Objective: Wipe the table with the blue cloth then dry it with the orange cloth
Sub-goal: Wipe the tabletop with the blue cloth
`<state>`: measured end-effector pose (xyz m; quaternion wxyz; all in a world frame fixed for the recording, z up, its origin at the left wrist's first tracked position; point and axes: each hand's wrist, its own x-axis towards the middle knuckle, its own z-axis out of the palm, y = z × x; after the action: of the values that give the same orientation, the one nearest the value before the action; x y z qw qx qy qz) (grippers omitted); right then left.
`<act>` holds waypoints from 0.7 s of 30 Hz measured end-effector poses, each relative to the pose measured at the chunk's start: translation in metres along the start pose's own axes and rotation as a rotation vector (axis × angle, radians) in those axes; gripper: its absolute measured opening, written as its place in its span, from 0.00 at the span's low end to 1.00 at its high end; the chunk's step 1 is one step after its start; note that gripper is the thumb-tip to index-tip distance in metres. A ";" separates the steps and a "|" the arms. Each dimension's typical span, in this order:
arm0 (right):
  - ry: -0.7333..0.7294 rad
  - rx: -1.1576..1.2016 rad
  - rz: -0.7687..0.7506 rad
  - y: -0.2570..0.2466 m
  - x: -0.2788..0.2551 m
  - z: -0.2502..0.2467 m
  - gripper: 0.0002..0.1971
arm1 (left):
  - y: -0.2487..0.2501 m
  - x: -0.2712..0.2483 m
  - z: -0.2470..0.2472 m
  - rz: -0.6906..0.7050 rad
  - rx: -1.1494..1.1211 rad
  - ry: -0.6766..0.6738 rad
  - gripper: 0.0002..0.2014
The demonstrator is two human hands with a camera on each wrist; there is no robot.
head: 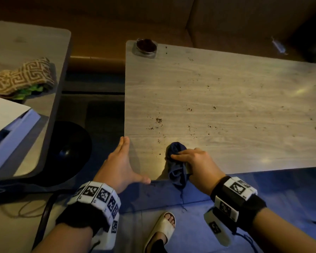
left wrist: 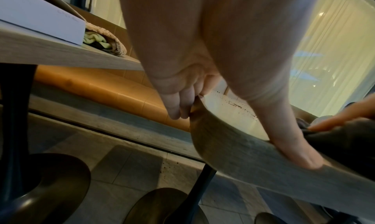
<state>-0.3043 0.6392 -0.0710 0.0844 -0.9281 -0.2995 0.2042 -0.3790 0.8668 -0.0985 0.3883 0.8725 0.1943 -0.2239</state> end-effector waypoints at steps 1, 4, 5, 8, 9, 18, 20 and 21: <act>-0.007 -0.001 0.000 -0.002 -0.007 0.003 0.33 | 0.000 0.000 0.000 0.006 -0.003 -0.001 0.76; -0.038 0.019 -0.024 -0.006 -0.024 0.006 0.31 | -0.001 0.002 0.000 0.005 0.004 0.000 0.76; -0.059 0.036 -0.037 -0.007 -0.029 0.006 0.31 | 0.000 0.002 0.000 0.004 0.005 0.001 0.76; -0.172 0.123 -0.081 -0.009 -0.037 -0.001 0.30 | 0.000 0.002 -0.001 0.002 0.002 -0.003 0.77; -0.220 0.175 -0.079 -0.009 -0.035 -0.010 0.28 | 0.000 0.002 -0.001 0.001 -0.002 -0.004 0.77; 0.275 0.343 0.121 0.010 0.176 -0.130 0.08 | -0.003 0.013 0.002 -0.077 0.007 -0.043 0.79; 0.175 0.196 0.133 0.012 0.234 -0.131 0.08 | -0.004 0.014 0.004 -0.088 0.012 -0.046 0.79; 0.101 0.110 0.125 0.010 0.255 -0.126 0.09 | -0.003 0.014 0.004 -0.094 0.016 -0.045 0.79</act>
<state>-0.0571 0.7773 -0.0443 0.1375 -0.9481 -0.2247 0.1783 -0.3699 0.8683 -0.1103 0.3748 0.8602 0.2244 -0.2630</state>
